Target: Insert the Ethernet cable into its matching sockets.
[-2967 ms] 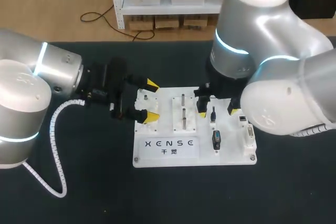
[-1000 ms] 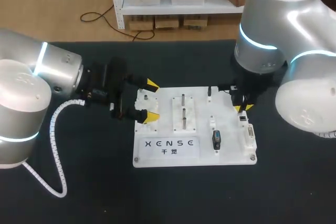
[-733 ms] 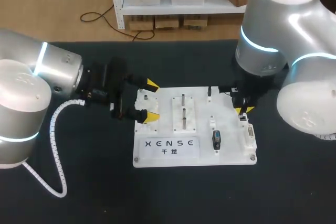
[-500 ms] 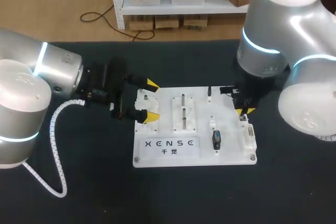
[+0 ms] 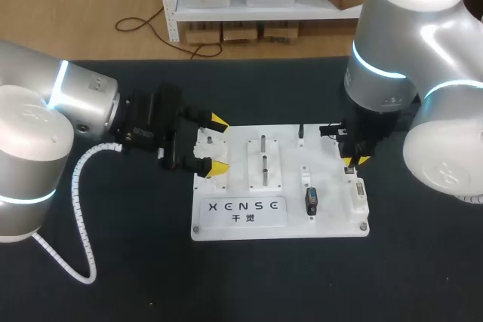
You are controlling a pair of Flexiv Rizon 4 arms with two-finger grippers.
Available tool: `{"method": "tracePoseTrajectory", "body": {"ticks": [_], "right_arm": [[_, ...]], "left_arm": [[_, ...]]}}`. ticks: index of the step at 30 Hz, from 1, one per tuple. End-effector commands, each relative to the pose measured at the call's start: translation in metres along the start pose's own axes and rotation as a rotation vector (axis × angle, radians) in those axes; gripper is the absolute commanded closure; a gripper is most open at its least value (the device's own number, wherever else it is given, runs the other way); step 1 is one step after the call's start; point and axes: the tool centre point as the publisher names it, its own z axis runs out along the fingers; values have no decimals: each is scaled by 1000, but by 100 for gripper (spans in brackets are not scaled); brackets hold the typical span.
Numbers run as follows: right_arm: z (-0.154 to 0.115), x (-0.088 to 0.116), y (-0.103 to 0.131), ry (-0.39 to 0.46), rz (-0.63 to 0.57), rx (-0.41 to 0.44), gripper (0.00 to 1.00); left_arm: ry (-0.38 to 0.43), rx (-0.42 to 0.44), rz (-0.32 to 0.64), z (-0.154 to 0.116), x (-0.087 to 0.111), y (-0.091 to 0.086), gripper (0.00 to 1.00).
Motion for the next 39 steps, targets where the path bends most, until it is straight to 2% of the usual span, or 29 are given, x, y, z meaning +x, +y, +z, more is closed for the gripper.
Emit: {"method": "tracePoseTrajectory", "body": {"ticks": [1, 20, 39], "right_arm": [[2, -1, -1, 0, -1, -6, 100], [7, -4, -1, 16, -5, -12, 100], [23, -4, 4, 60, -34, -20, 100]], "left_arm": [[-6, -4, 3, 0, 2, -1, 0], [-6, -4, 3, 0, 2, -1, 0], [-6, -4, 3, 0, 2, -1, 0]]}}
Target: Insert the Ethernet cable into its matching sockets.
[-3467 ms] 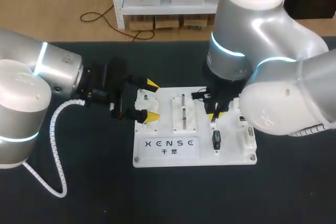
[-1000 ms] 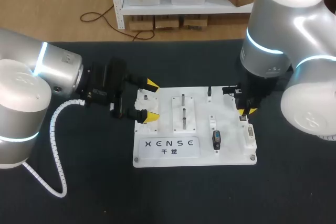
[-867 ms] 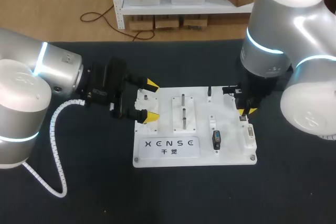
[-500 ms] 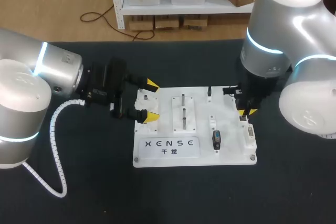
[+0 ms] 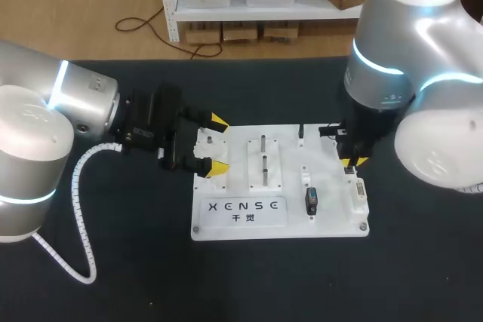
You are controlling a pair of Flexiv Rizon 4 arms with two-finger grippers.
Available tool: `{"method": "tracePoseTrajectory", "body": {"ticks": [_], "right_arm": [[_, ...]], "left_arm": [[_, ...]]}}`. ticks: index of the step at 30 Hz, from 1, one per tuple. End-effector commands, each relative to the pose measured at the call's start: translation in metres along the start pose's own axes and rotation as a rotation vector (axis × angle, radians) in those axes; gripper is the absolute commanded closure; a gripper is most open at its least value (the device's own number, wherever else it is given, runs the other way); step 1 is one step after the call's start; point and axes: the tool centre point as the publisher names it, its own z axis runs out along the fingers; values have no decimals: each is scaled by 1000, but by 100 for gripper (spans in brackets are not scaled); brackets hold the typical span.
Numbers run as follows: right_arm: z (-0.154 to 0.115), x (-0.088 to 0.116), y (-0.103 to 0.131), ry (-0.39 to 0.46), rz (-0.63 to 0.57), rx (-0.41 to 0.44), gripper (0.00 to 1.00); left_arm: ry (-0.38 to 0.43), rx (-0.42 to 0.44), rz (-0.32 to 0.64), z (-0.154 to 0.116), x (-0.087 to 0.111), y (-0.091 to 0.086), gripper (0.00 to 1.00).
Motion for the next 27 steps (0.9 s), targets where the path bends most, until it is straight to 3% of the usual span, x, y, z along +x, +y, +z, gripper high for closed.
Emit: {"method": "tracePoseTrajectory", "body": {"ticks": [1, 12, 17, 18, 19, 27], "right_arm": [[15, -2, 1, 20, -7, 3, 100], [22, 2, 0, 53, 6, 4, 100], [15, -1, -2, 15, -12, -12, 100], [9, -1, 0, -2, -18, -8, 4], [4, -2, 1, -16, -25, -9, 0], [4, -2, 1, -16, -25, -9, 0]], "left_arm": [[-6, -4, 3, 0, 2, -1, 0], [-6, -4, 3, 0, 2, -1, 0], [-6, -4, 3, 0, 2, -1, 0], [-6, -4, 3, 0, 2, -1, 0], [-6, -4, 3, 0, 2, -1, 0], [-6, -4, 3, 0, 2, -1, 0]]}}
